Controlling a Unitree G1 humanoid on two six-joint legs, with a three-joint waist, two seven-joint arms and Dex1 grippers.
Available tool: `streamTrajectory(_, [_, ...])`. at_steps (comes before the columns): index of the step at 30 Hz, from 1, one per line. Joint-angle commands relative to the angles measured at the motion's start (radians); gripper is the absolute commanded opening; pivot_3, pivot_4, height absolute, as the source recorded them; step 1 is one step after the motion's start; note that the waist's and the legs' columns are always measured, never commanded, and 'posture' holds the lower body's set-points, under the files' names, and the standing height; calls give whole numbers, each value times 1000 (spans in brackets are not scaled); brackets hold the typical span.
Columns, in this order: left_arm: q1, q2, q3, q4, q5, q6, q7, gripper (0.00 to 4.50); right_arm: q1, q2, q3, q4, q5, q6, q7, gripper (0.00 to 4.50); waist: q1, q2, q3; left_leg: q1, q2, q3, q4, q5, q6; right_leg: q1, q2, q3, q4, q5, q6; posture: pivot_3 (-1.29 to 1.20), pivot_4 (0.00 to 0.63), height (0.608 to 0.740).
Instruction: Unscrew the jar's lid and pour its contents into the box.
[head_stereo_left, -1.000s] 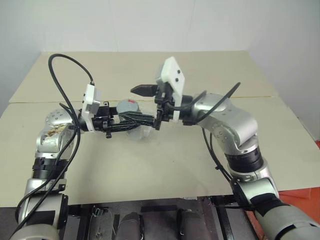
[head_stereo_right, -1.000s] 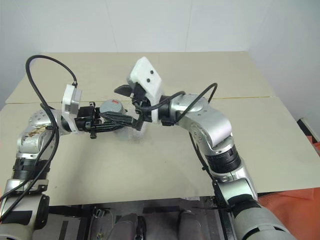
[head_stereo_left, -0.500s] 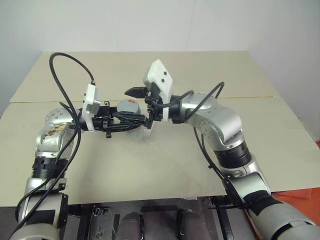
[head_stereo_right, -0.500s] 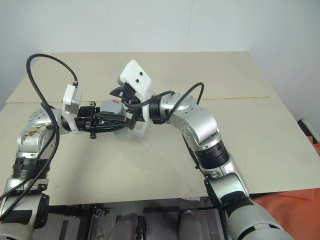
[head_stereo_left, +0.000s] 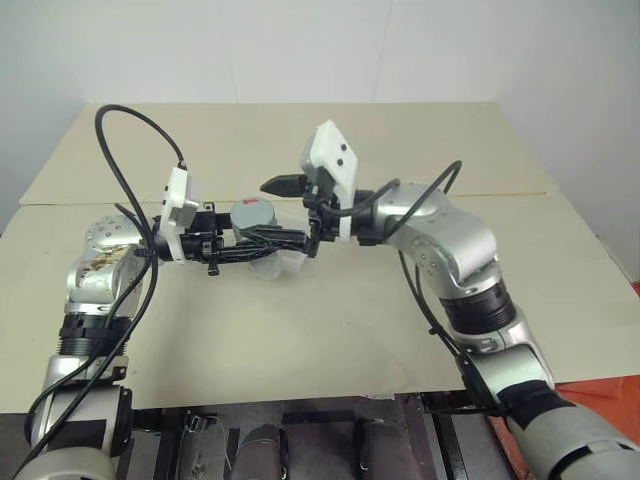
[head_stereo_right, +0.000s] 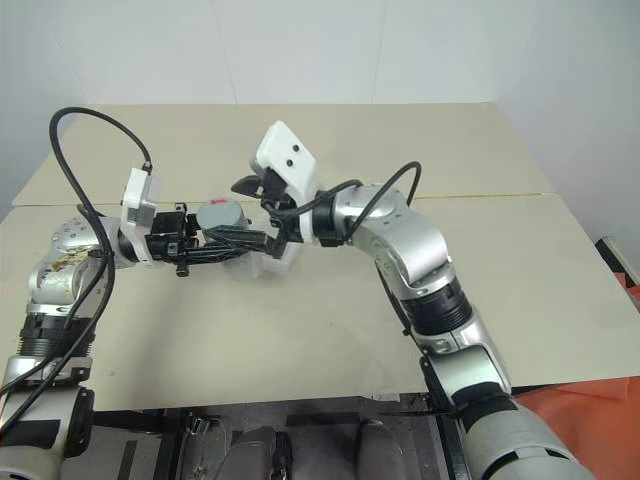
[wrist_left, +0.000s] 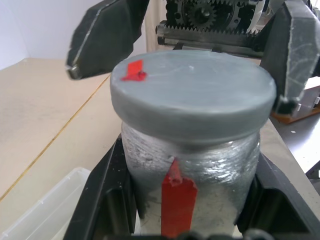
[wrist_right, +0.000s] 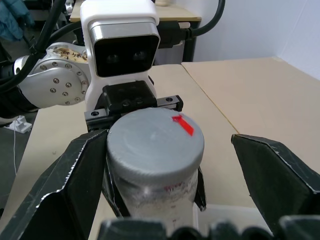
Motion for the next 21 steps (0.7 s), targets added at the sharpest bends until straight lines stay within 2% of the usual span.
streamTrajectory(1, [-20,22,26,-22,-22,-14,-38,2029,4,-43,-78,-5,-12,10,-31,4427,0,0,0,0,0,0,0,0,0,0,0,0,0,0,0,0,150,740])
streamTrajectory(16, [-14,19,27,-27,-17,-20,-55,2029,28,-104,-114,-36,7,33,-31,4427,-2,0,0,0,0,0,0,0,0,0,0,0,0,0,0,0,150,740])
streamTrajectory(21, [-29,11,28,1,-8,-30,-49,2029,64,-157,-137,-106,82,76,38,4427,4,0,0,-1,0,0,0,0,0,0,0,0,-1,0,0,0,150,740])
